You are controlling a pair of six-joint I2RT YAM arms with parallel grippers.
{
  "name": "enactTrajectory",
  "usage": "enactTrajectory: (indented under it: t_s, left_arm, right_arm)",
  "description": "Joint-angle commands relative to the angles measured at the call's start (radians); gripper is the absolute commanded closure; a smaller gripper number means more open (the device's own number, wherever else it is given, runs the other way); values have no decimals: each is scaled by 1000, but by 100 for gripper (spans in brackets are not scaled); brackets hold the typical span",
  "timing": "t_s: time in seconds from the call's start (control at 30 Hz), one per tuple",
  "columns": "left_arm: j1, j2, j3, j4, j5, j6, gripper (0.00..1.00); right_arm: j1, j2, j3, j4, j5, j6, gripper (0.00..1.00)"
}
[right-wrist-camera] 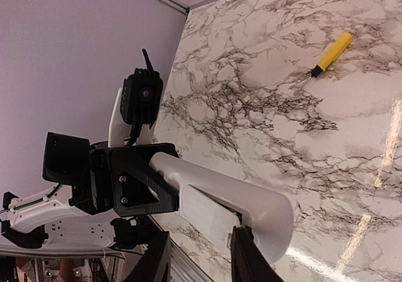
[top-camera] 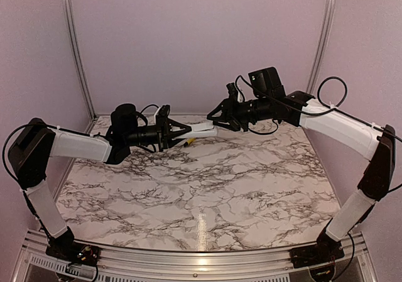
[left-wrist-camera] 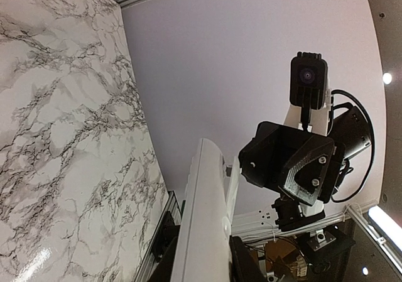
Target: Unload the batteries from the remote control
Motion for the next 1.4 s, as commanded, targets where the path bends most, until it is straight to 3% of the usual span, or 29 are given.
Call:
enactTrajectory:
  t_s: [0.0,0.33,0.6,0.77,1.37]
  left_arm:
    - [-6,-17,-1,0,-1,25,100]
    - [-5,-16,-4,-1,-8,28,100]
    - [-5,-15,-4,-9,-11,33,100]
    - [-5,-14,-2,-8,-10,35,100]
    - [-5,17,22,-28,-55,69,100]
  right_arm:
    - [-4,-24,-10,-2,-13,9,68]
    - [-4,-10,-4,-7,-32,7,70]
    - [-4,1,-1,-10,-45,6,92]
    - [-4,7,0,-16,-45,2,99]
    - [-4,52,15,-62,-51,-7,100]
